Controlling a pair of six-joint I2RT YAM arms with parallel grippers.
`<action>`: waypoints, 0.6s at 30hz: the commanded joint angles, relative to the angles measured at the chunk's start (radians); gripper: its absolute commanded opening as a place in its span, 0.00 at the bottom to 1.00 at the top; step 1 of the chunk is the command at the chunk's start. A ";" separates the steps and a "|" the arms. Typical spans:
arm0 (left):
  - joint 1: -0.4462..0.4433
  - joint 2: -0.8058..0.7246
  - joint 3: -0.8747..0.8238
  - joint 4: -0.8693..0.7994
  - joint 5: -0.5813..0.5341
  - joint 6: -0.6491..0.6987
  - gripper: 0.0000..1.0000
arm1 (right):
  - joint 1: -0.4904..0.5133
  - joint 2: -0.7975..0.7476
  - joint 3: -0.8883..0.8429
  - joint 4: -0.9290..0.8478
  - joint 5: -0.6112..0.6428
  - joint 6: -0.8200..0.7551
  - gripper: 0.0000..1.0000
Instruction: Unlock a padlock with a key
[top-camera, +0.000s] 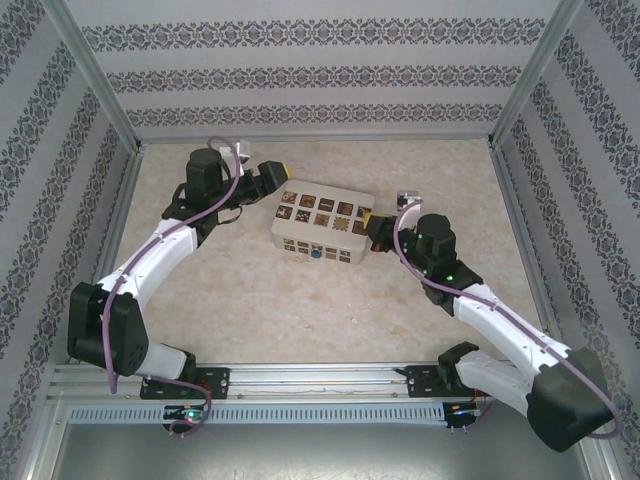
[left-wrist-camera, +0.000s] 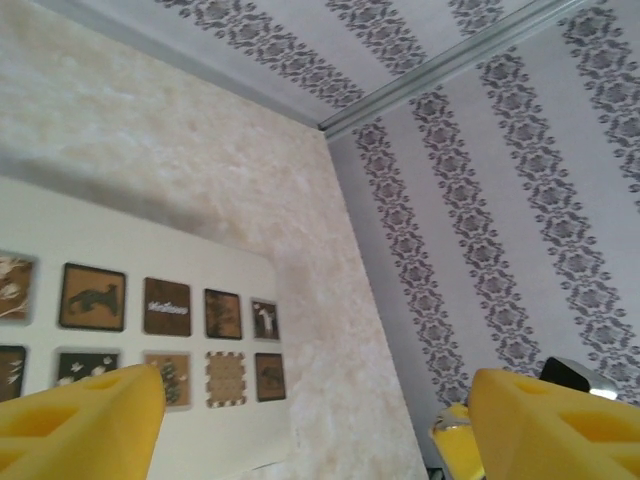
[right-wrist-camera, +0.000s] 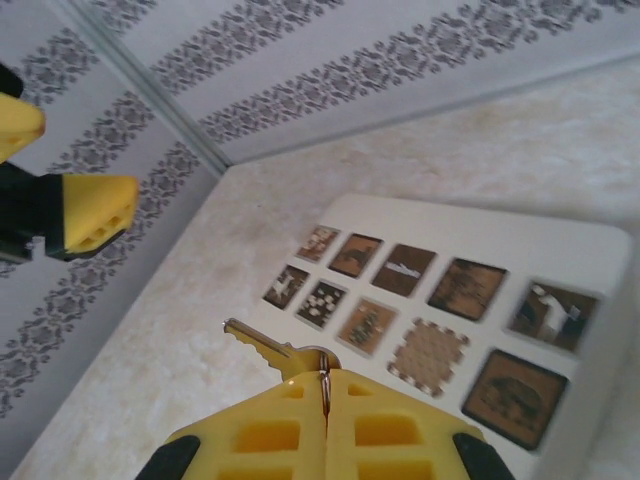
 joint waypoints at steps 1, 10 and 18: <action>-0.016 0.014 0.061 -0.007 0.063 0.013 0.77 | -0.009 0.046 0.047 0.177 -0.104 -0.022 0.00; -0.091 0.035 0.076 0.035 0.107 0.011 0.70 | 0.017 0.156 0.087 0.290 -0.192 -0.068 0.00; -0.198 0.094 0.109 0.062 0.109 0.027 0.63 | 0.028 0.208 0.112 0.297 -0.204 -0.052 0.00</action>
